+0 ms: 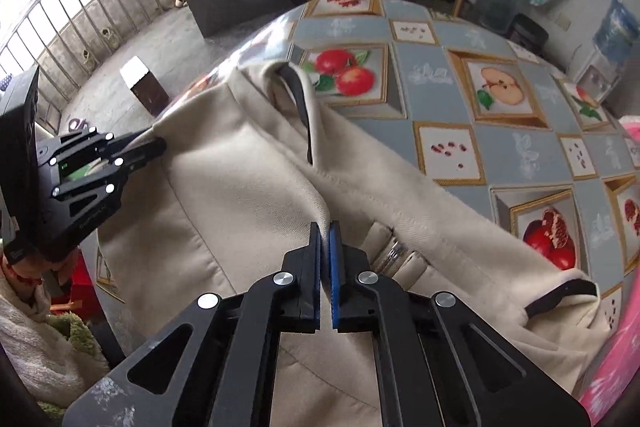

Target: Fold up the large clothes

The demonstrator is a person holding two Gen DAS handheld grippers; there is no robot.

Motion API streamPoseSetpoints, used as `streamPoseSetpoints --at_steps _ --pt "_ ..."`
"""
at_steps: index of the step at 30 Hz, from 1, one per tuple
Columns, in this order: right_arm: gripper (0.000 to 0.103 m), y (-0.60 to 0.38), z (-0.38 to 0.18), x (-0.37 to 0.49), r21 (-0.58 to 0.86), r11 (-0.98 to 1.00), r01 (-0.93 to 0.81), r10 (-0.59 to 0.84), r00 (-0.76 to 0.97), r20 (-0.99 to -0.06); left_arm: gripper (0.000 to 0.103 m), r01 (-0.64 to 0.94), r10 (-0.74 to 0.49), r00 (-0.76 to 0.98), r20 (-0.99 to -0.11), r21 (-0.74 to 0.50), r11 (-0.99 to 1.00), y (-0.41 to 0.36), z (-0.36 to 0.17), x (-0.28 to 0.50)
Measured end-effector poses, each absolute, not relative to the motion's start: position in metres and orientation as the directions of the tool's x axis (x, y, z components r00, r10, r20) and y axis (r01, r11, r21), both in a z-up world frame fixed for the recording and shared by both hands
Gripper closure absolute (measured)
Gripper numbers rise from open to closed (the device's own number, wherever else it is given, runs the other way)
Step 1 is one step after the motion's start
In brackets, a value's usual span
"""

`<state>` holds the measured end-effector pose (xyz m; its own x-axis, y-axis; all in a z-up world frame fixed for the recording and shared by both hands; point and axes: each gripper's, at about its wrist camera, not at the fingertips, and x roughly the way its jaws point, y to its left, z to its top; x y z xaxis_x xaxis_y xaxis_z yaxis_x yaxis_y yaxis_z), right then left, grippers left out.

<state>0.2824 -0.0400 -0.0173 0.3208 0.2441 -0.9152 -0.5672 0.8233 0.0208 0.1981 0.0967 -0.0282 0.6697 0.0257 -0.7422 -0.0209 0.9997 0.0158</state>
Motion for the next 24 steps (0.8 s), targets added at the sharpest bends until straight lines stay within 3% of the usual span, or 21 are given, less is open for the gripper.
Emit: streamPoseSetpoints --at_steps 3,8,11,14,15,16,18,24 --pt "0.099 -0.036 -0.02 0.292 0.013 0.832 -0.555 0.24 0.338 -0.91 0.09 -0.026 0.033 0.691 -0.722 0.02 0.999 0.1 -0.017 0.2" --pt "0.099 -0.027 -0.066 0.296 -0.059 0.835 -0.548 0.145 0.322 -0.936 0.086 -0.029 0.059 0.605 -0.794 0.052 0.998 0.099 -0.04 0.217" --pt "0.097 -0.028 -0.064 0.29 -0.082 0.838 -0.54 0.134 0.349 -0.927 0.082 -0.03 0.056 0.6 -0.798 0.047 0.998 0.101 -0.041 0.216" --pt "0.08 -0.046 -0.04 0.285 -0.058 0.867 -0.494 0.156 0.382 -0.911 0.081 -0.044 0.051 0.588 -0.807 0.032 0.999 0.105 -0.044 0.217" --pt "0.067 -0.059 -0.028 0.282 -0.048 0.879 -0.474 0.165 0.398 -0.902 0.081 -0.046 0.055 0.588 -0.807 0.035 0.998 0.105 -0.044 0.217" --pt "0.061 -0.073 -0.017 0.278 -0.04 0.892 -0.451 0.171 0.417 -0.893 0.081 -0.048 0.061 0.589 -0.806 0.04 0.998 0.105 -0.045 0.216" --pt "0.053 -0.106 0.001 0.271 -0.046 0.921 -0.386 0.145 0.45 -0.881 0.081 -0.051 0.068 0.589 -0.805 0.048 0.998 0.103 -0.046 0.216" --pt "0.045 -0.218 0.015 0.243 -0.099 0.99 -0.104 -0.038 0.475 -0.879 0.081 -0.047 0.087 0.587 -0.805 0.074 0.996 0.1 -0.049 0.216"
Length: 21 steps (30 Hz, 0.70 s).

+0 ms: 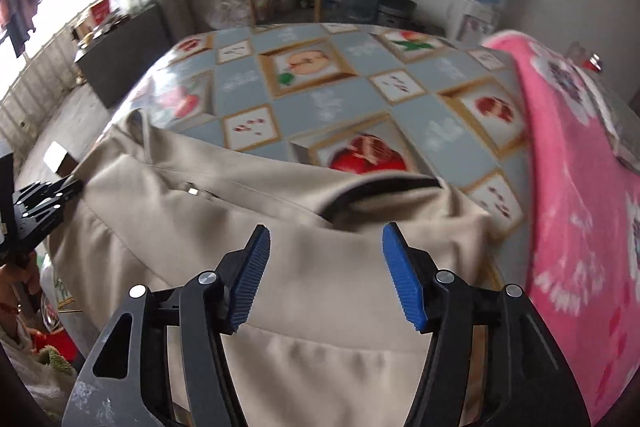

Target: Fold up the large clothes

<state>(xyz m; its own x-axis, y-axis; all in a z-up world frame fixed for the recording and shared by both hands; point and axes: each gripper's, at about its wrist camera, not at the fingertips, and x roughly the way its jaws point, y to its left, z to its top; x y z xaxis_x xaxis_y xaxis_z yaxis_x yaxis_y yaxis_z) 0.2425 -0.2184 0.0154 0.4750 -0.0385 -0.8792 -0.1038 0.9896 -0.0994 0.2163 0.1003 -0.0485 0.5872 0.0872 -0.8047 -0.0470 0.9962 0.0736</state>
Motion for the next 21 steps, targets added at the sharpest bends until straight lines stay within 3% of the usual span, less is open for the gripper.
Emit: streamPoseSetpoints --at_steps 4,8,12,13,21 --pt "0.045 -0.257 0.0 0.236 -0.051 0.999 -0.015 -0.039 0.445 -0.895 0.081 -0.043 0.102 0.585 -0.805 0.095 0.995 0.099 -0.05 0.216" --pt "0.051 -0.261 -0.023 0.245 -0.138 0.99 0.004 -0.126 0.427 -0.896 0.081 -0.046 0.123 0.586 -0.801 0.119 0.992 0.096 -0.05 0.216" --pt "0.092 -0.266 -0.035 0.25 -0.134 0.99 0.038 -0.137 0.43 -0.892 0.081 -0.05 0.146 0.59 -0.794 0.145 0.988 0.093 -0.051 0.217" --pt "0.096 -0.268 -0.029 0.246 -0.114 0.992 0.046 -0.122 0.457 -0.881 0.082 -0.049 0.147 0.595 -0.79 0.147 0.988 0.092 -0.051 0.216" --pt "0.098 -0.28 0.011 0.23 -0.016 0.994 0.112 -0.082 0.617 -0.783 0.082 -0.072 0.084 0.626 -0.775 0.05 0.996 0.105 -0.043 0.211"
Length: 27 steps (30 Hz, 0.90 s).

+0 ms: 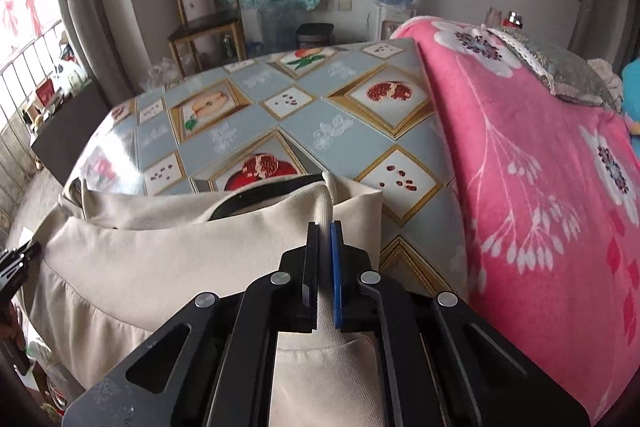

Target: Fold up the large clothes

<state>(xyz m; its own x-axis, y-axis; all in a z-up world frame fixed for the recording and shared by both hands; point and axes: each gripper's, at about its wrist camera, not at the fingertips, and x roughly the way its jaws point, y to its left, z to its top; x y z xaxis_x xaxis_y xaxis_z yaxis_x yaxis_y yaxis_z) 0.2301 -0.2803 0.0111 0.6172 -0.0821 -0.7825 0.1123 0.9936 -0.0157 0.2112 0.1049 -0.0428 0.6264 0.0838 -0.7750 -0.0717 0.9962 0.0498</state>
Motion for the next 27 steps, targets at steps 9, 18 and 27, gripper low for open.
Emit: streamPoseSetpoints --at_steps 9,18,27 --pt "0.081 -0.28 -0.016 0.24 -0.043 0.985 0.169 -0.125 0.512 -0.85 0.078 -0.046 0.045 0.622 -0.782 0.021 0.999 0.109 -0.042 0.209" --pt "0.037 -0.166 0.02 0.195 -0.028 0.982 -0.187 0.084 0.562 -0.822 0.076 -0.036 -0.019 0.652 -0.758 -0.055 0.998 0.118 -0.028 0.217" --pt "0.037 -0.122 -0.047 0.196 -0.039 0.989 -0.141 0.024 0.421 -0.907 0.076 -0.089 -0.017 0.57 -0.821 -0.082 0.993 0.125 -0.053 0.23"
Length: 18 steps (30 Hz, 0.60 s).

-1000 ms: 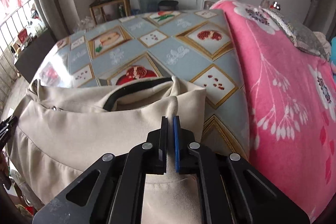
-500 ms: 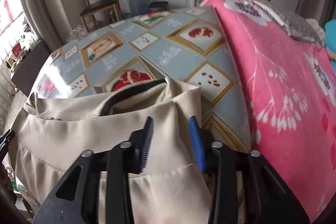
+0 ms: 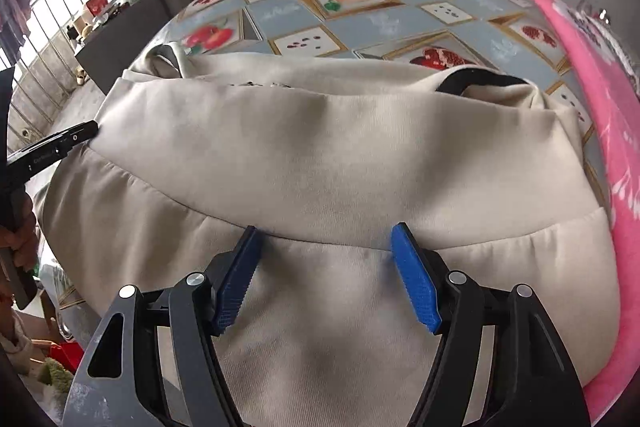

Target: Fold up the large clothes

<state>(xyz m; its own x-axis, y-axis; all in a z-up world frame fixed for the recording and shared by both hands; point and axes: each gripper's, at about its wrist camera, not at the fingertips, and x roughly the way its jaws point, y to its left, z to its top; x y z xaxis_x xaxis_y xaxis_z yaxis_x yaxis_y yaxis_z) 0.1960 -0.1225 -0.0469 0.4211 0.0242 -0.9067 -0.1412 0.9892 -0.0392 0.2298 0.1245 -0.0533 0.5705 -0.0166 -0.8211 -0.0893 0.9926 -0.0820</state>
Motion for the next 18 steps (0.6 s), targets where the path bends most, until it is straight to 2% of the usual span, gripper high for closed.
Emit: streamPoseSetpoints --at_steps 2,4,9,14,18 --pt "0.034 -0.117 -0.03 0.182 -0.033 0.989 -0.146 0.037 0.455 -0.89 0.076 -0.081 -0.026 0.586 -0.81 -0.09 0.993 0.126 -0.046 0.225" --pt "0.02 -0.114 -0.022 0.168 -0.045 0.989 -0.142 0.029 0.48 -0.877 0.076 -0.076 -0.029 0.598 -0.801 -0.093 0.993 0.127 -0.039 0.22" --pt "0.016 -0.104 -0.038 0.147 -0.082 0.987 -0.135 -0.011 0.463 -0.886 0.075 -0.045 -0.045 0.619 -0.784 -0.092 0.995 0.124 -0.021 0.202" --pt "0.011 -0.105 -0.061 0.144 -0.094 0.989 -0.114 -0.034 0.444 -0.895 0.065 0.005 -0.049 0.629 -0.776 -0.059 0.998 0.109 -0.009 0.179" --pt "0.008 -0.114 -0.062 0.145 -0.046 0.995 -0.087 -0.004 0.435 -0.9 0.057 0.072 -0.096 0.615 -0.782 -0.066 0.995 0.088 -0.008 0.16"
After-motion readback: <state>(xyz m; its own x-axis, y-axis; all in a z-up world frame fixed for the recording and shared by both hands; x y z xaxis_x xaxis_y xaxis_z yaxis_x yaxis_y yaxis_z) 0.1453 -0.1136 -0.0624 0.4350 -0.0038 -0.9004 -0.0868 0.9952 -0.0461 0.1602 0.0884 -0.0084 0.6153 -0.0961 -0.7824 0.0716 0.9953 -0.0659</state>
